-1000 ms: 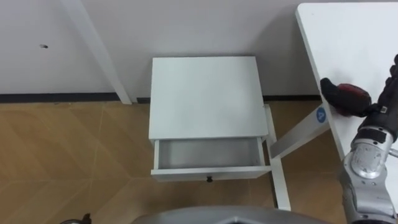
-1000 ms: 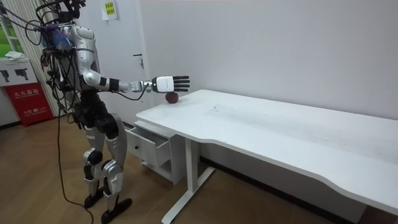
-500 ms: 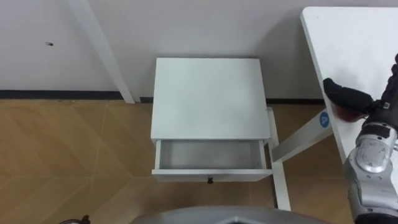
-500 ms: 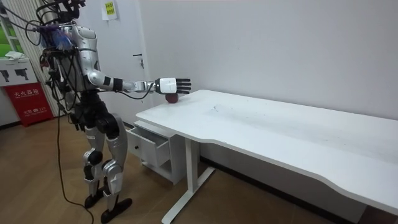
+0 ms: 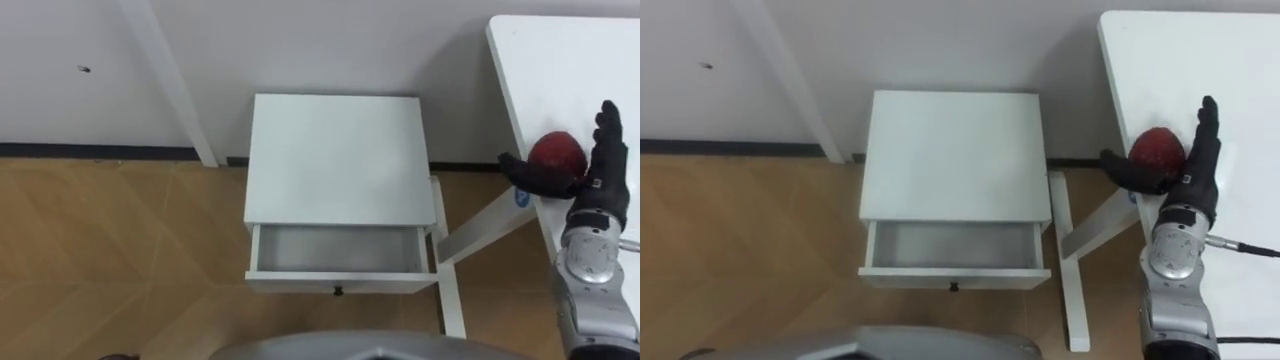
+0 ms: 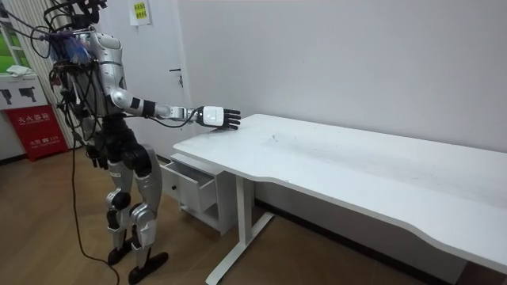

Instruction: Put apple and close drawer

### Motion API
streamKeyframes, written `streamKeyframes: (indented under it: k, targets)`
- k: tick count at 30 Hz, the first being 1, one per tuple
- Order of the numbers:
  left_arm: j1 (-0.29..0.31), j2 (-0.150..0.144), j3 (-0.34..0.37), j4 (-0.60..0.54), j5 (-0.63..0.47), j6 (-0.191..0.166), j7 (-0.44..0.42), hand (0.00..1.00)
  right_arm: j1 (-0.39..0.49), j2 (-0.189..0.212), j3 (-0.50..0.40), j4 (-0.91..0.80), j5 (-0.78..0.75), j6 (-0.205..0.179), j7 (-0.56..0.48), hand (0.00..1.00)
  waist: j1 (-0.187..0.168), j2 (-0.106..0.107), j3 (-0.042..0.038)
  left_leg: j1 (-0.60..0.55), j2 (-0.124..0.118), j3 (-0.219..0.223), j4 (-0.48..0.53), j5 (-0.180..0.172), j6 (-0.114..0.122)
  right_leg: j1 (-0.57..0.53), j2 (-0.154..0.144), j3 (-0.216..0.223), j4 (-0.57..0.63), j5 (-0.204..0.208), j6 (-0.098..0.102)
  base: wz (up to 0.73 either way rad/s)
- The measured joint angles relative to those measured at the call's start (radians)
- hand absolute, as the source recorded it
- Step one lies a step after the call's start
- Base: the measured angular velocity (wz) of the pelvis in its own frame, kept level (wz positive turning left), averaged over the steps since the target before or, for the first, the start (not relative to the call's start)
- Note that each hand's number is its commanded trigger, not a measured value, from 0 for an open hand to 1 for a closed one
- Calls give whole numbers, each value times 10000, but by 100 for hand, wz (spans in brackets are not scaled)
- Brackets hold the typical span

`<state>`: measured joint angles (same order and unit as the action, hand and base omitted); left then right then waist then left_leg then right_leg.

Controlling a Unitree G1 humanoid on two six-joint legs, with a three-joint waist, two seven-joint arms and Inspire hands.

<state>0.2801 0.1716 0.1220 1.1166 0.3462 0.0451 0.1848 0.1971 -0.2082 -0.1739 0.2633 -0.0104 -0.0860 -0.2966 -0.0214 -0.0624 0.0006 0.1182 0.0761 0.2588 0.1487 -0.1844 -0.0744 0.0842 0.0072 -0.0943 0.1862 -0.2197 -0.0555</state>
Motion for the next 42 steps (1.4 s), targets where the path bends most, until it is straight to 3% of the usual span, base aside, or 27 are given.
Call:
streamKeyframes:
  k: [1, 2, 3, 7, 10, 13, 34, 42]
  targets:
    - [0, 0, 7, -1, 0, 0, -1, 0, 0, 0, 0, 0, -1, 5, 55, 38, 4, -9, 5, -1, 0, 0, 0, 0, 0, 0, -1, -1, 1, 0, 0, 0]
    - [-1, 0, 22, -1, 0, 0, -1, 0, 0, 0, -1, 1, -16, 5, 140, 94, 5, -33, 7, -2, 0, 0, 0, 0, 0, -2, -2, 1, 0, 0, 0, 0]
    - [-5, 1, 40, -2, 0, 0, -6, 0, 0, 0, 0, 7, -31, 5, 200, 100, 2, -64, 7, -3, 0, -1, 0, 0, 0, -2, -3, 0, -4, 0, 0, 0]
    - [-31, 3, 206, -9, -6, -1, -19, 0, -2, -2, -14, 88, -145, 1, 276, 100, -10, -173, -14, -2, 1, -4, 1, 0, 0, 2, -3, 1, -5, 0, 0, 0]
    - [-16, 3, 323, -73, -7, -3, -18, 0, -24, -4, -183, 404, -380, -51, 262, 100, -7, -284, -73, 4, 6, -4, 3, 0, 0, 8, 4, 1, -4, 0, 0, 0]
    - [-13, -16, 363, -206, -8, -8, -17, 0, -37, -7, -302, 509, -409, -49, 296, 100, 1, -349, -58, 7, 12, -3, 20, -2, 3, 16, 6, -4, 7, 1, 0, 0]
    - [-4, -10, 522, -429, -14, -7, -14, 0, -226, 156, -151, 617, -755, -84, 647, 100, -5, -218, -55, -4, 2, 3, 41, -3, 5, 5, -6, 32, 2, 1, 0, 0]
    - [-4, -12, 326, -386, -12, -17, -218, 0, -290, 87, 53, 359, -1365, -62, 699, 100, 7, 24, -18, 7, 3, 89, 39, -4, 6, -36, -4, 92, 39, 8, 11, -2]
